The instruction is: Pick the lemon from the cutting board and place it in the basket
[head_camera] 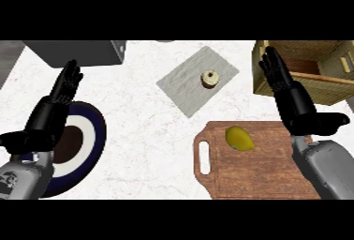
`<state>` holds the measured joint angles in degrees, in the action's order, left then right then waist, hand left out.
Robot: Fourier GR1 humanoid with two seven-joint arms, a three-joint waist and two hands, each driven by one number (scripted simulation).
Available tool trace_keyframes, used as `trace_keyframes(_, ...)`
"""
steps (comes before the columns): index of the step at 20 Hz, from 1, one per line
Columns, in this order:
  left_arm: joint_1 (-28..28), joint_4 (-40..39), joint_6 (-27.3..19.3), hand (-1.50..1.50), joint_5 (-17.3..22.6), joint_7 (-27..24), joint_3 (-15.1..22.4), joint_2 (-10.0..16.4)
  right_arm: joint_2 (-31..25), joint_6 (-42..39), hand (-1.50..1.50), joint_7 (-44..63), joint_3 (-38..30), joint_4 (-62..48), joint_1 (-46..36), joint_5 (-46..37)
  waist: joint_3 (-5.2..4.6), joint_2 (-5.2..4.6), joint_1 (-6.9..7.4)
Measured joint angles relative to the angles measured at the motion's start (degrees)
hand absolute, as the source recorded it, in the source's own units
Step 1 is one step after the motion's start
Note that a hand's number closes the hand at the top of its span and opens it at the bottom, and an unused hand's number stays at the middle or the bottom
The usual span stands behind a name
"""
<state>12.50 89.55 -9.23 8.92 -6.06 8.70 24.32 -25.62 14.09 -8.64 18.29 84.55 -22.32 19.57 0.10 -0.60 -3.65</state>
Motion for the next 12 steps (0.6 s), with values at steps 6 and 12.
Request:
trace_keyframes(6,-3.58,0.63,-3.36,0.0,1.26,0.89,-1.2,-4.8,-6.41,-12.24,1.5,-3.25,-4.37,3.94,7.76,5.98,-0.04,0.66,2.38)
trace_keyframes(12,-8.27,1.68,-5.62,0.0,2.91,2.6,-0.25,-9.03,-5.22,-13.87,-1.5,-9.66,8.07,12.37,14.67,-6.77,-0.11,0.97,3.14)
